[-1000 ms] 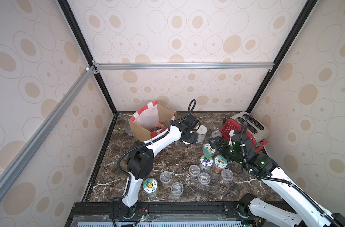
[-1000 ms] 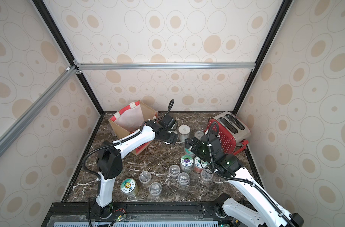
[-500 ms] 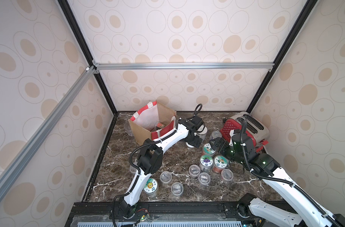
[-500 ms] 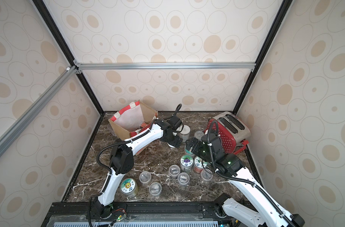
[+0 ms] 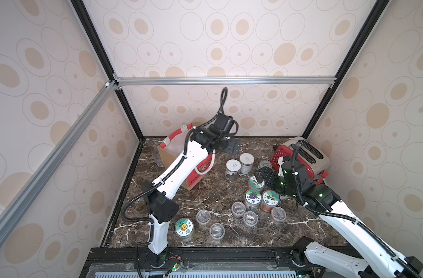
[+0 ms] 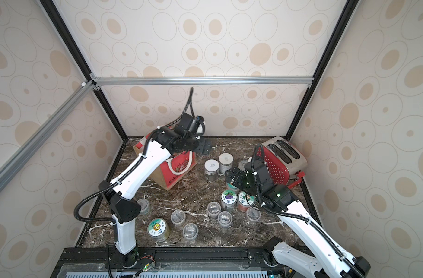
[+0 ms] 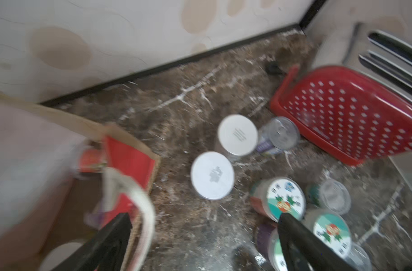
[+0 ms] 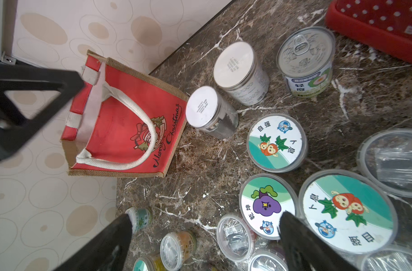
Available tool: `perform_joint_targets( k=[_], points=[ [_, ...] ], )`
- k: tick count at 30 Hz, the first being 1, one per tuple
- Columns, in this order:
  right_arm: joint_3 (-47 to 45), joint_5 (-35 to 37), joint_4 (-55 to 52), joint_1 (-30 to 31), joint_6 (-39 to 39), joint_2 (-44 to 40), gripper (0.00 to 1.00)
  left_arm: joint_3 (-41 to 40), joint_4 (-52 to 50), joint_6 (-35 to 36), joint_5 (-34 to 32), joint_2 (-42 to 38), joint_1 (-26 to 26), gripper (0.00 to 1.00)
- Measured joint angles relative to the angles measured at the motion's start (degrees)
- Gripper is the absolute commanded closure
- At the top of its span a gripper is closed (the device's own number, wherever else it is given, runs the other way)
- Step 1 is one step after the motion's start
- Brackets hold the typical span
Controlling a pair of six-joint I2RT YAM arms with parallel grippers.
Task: Take out the seed jars from the canvas bag
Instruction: Place the seed jar at the center of the board, then adjust the canvas bag at the center of the board.
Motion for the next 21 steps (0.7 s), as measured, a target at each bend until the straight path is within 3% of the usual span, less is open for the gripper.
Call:
perform_joint_targets(
  k=[5,9,18,21],
  points=[
    [4.3,-7.0,1.2,0.0,-2.8,8.6,0.02,0.0,1.4,3.3,-7.3,-2.7,12.5,0.02],
    [6.3,-12.3,2.5,0.0,-4.4,13.6,0.03,0.0,2.1,6.8,-11.7,-1.5,19.5,0.02],
    [7.9,-17.1,2.8,0.1,-6.6,16.5,0.03,0.3,3.3,10.2,-6.3,8.5,27.2,0.02],
    [8.4,-17.5,2.8,0.1,-7.1,16.5,0.03,-0.6,3.1,10.5,-5.0,11.1,28.2,0.07]
  ],
)
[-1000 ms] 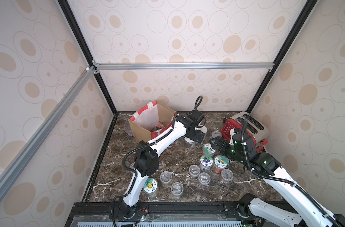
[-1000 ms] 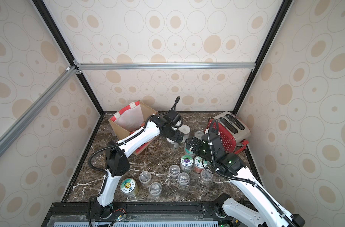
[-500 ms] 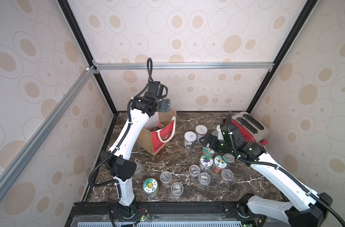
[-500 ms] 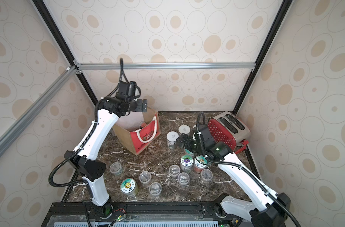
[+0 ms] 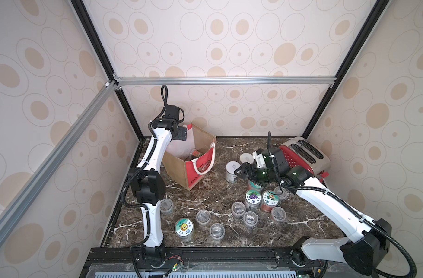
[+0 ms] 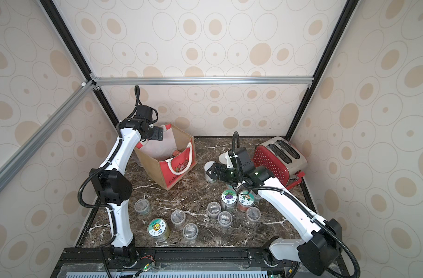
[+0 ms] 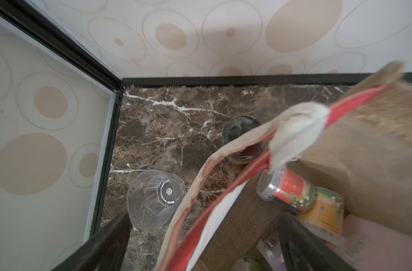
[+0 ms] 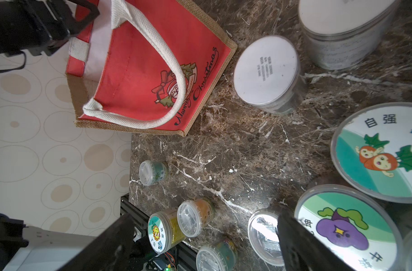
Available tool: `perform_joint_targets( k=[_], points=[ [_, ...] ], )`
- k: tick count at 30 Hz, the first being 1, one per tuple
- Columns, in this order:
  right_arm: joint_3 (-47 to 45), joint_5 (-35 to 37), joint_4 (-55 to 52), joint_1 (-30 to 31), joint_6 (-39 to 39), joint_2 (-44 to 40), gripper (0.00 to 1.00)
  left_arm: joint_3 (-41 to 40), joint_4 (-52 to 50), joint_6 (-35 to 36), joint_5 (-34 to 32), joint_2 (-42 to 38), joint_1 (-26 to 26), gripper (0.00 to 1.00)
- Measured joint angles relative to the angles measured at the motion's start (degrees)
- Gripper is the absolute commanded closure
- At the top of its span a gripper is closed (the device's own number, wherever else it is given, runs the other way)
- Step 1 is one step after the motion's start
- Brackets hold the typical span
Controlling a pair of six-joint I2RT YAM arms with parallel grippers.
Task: Take out the seed jars from the canvas bag
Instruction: Adjust the canvas bag at the center of the board.
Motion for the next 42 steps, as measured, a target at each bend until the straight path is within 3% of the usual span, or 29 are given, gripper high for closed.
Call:
perform_joint_targets(
  k=[3,6,8,9,12,16,21,26,31,35,39,42],
  points=[
    [0.3,-0.1,0.0,0.0,-0.5,0.0,0.05,-0.7,-0.3,0.7,0.7,1.7,0.2,0.20],
    [0.3,-0.4,-0.1,0.0,-1.0,0.2,0.08,-0.7,-0.6,1.2,2.6,1.9,0.2,0.45],
    [0.5,-0.7,-0.2,0.0,-1.2,0.6,0.11,-0.7,-0.5,1.3,3.9,1.8,0.2,0.72],
    [0.7,-0.8,-0.2,0.0,-1.3,0.8,0.12,-0.7,-0.5,1.2,4.7,1.7,0.2,0.82],
    [2.3,-1.0,-0.5,0.5,-2.0,2.3,0.17,-0.7,-0.6,1.6,6.4,1.3,-0.5,1.00],
    [6.1,-0.8,-1.1,2.1,-3.2,5.1,0.22,-0.7,-0.3,3.1,5.6,-0.5,-3.1,1.00],
    [11.4,0.7,-2.4,5.1,-5.6,8.3,0.25,-5.6,3.8,7.3,2.8,-7.7,-9.9,1.00],
    [15.2,3.5,-2.8,8.8,-8.0,10.9,0.26,-20.3,14.2,12.9,0.1,-20.2,-16.9,1.00],
    [17.1,8.0,-2.2,13.6,-10.2,13.9,0.27,-40.4,27.4,16.7,0.4,-33.6,-19.0,1.00],
    [17.1,11.8,-0.7,17.2,-11.5,17.2,0.38,-47.3,31.8,18.0,1.0,-38.1,-19.2,1.00],
    [17.0,13.9,2.6,19.8,-12.8,22.1,0.56,-48.9,33.8,18.2,1.0,-38.1,-19.3,1.00],
    [16.9,14.1,4.7,21.4,-13.1,26.8,0.66,-49.9,34.0,18.2,1.0,-38.1,-19.6,0.89]
  ],
)
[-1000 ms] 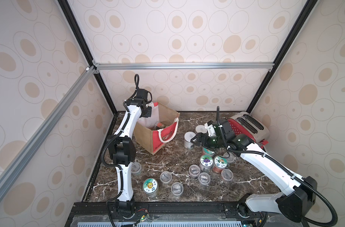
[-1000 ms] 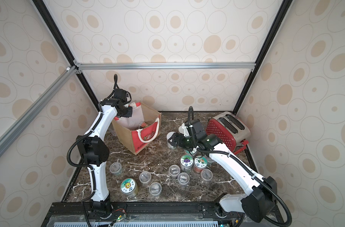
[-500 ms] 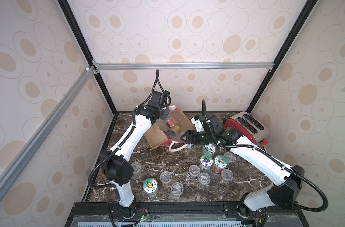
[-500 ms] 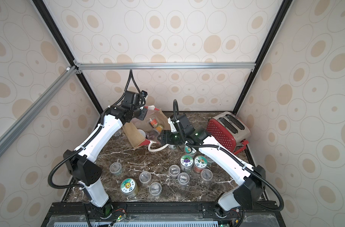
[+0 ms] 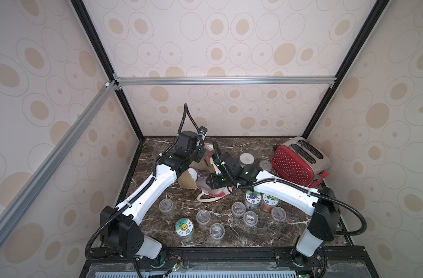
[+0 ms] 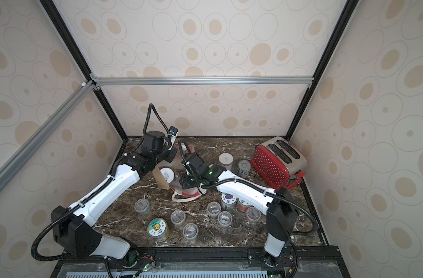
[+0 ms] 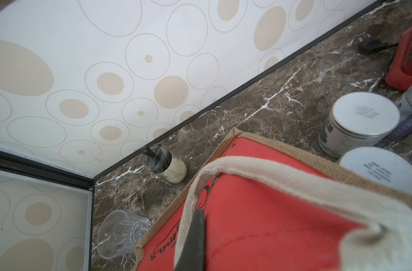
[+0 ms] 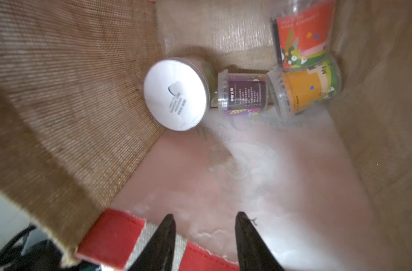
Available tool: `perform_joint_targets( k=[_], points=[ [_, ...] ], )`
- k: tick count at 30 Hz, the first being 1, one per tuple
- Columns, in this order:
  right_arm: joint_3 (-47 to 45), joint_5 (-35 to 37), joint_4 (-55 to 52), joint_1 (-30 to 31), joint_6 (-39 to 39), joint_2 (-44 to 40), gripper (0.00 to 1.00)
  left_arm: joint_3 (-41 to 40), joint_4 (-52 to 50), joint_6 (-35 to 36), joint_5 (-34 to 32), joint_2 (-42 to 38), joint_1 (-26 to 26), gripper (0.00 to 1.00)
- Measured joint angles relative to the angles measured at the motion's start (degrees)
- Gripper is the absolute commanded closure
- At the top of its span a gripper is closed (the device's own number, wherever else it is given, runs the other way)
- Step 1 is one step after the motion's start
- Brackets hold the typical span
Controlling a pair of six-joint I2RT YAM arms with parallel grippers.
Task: Take out the seed jars from the canvas bag
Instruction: Adjust the canvas bag at the center of the board.
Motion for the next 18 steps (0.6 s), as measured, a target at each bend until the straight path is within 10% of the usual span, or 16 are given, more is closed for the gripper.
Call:
perform_joint_targets(
  k=[5,10,14,18],
  points=[
    [-4.2,0.5,3.9,4.5,0.2,3.9,0.66,0.0,0.0,-0.7,0.3,1.3,-0.2,0.48],
    [-10.0,1.0,8.7,5.9,1.2,3.3,0.66,0.0,-0.1,-1.9,0.8,1.8,-0.6,0.34],
    [-13.2,1.9,11.3,5.4,1.9,2.3,0.66,0.0,-0.5,-2.2,0.6,1.8,-1.2,0.44],
    [-14.9,3.1,12.9,5.4,2.5,0.9,0.61,-0.5,-1.2,-2.6,-0.2,1.0,-2.3,0.84]
  ],
)
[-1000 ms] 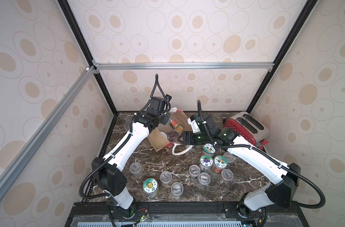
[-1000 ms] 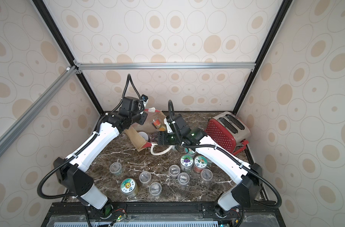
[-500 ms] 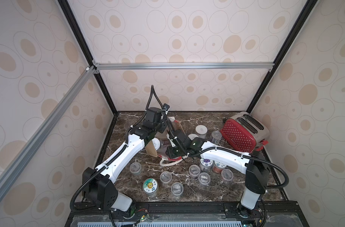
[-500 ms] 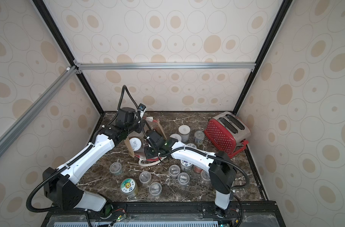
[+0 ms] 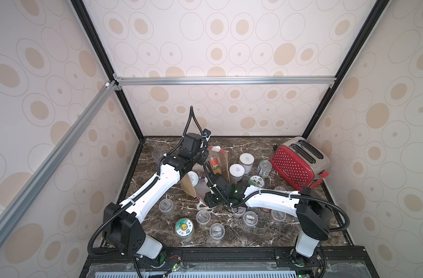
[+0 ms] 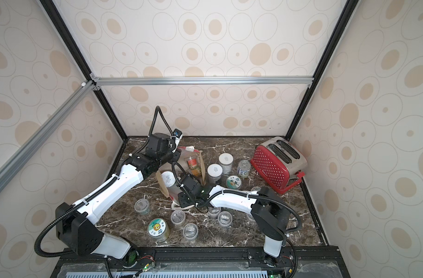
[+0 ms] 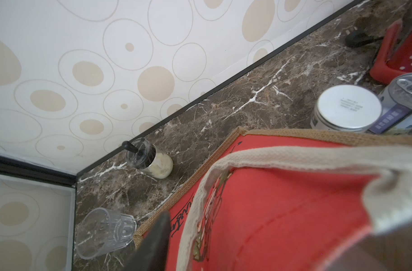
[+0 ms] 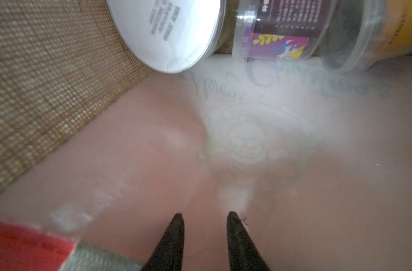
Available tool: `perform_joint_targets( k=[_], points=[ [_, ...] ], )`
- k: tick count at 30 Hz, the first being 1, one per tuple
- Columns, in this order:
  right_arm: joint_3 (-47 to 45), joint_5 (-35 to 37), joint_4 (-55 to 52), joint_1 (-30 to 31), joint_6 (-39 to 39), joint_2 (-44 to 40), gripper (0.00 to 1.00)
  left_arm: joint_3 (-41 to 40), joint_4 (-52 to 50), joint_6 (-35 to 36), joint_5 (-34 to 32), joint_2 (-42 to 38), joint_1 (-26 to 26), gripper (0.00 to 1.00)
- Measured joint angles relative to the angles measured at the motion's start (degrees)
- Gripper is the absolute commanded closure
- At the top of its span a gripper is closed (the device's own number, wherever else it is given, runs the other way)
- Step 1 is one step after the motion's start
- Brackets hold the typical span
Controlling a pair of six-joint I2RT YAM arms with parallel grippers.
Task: Take out the seed jars from the canvas bag
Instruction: Adjust the canvas bag at the center of the board, then pick up the seed jar from the canvas bag.
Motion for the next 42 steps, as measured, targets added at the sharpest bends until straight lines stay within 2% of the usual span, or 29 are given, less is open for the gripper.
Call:
perform_joint_targets(
  k=[2,4,10,14,19,28,35,42],
  points=[
    [-0.7,0.6,0.7,0.0,0.6,-0.8,0.52,-1.2,-0.1,-0.3,-0.1,-1.0,-0.6,0.94],
    [-0.8,1.5,1.2,0.0,1.1,-1.1,0.44,-2.3,-0.1,-0.5,0.0,-2.0,-1.2,1.00],
    [0.1,4.9,2.2,-0.5,6.2,-1.1,0.15,-6.7,1.5,-0.9,0.2,-5.8,-3.2,1.00],
    [4.8,5.9,2.4,-1.3,11.3,0.8,0.00,-9.9,3.1,-1.1,0.2,-8.3,-4.0,1.00],
    [10.2,6.0,3.8,-1.7,17.7,5.2,0.00,-11.6,4.3,-1.2,0.3,-10.1,-4.1,1.00],
    [13.8,5.4,6.5,-0.7,27.5,10.5,0.00,-14.0,6.4,-1.7,-0.4,-10.6,-3.7,1.00],
    [14.1,4.4,12.0,-0.5,30.8,12.9,0.00,-14.0,6.8,-1.7,-1.4,-10.4,-3.3,1.00],
    [17.3,3.6,10.5,0.4,34.1,16.2,0.00,-14.1,7.2,-1.7,-2.6,-10.4,-2.7,1.00]
  ],
)
